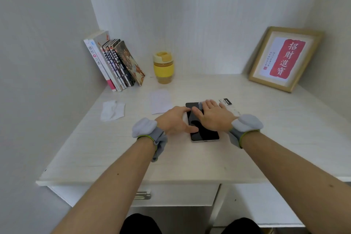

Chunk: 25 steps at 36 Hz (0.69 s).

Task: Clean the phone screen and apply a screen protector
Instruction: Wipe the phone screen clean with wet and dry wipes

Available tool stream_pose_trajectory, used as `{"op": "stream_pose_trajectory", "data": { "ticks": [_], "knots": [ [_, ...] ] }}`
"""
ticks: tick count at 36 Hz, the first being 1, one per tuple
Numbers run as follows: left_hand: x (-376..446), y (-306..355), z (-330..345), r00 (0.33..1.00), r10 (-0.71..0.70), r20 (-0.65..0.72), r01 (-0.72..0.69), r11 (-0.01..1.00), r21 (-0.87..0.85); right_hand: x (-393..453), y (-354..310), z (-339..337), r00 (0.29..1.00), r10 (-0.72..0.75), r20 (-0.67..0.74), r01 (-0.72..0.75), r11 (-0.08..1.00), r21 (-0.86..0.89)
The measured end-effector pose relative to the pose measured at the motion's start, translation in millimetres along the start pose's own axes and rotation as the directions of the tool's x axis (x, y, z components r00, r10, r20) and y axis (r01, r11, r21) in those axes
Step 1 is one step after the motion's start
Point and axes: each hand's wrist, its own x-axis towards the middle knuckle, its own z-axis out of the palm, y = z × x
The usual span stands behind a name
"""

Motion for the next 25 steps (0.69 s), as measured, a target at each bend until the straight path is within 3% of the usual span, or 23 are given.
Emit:
{"op": "stream_pose_trajectory", "data": {
  "ticks": [6,16,25],
  "knots": [
    [2.0,-3.4,1.4,1.0,-0.026,0.012,0.026,1.0,0.012,-22.5,1.8,3.1,0.994,-0.086,-0.061,0.087,0.996,0.025],
    [-0.1,-5.9,-3.3,0.997,-0.068,0.03,0.071,0.992,-0.101,-93.0,1.1,-6.1,0.978,-0.194,0.074,0.192,0.981,0.039],
    [1.8,-2.7,-2.8,0.999,-0.046,0.008,0.045,0.997,0.055,-91.2,-17.7,3.9,0.953,-0.304,0.011,0.304,0.953,0.015]
  ]
}}
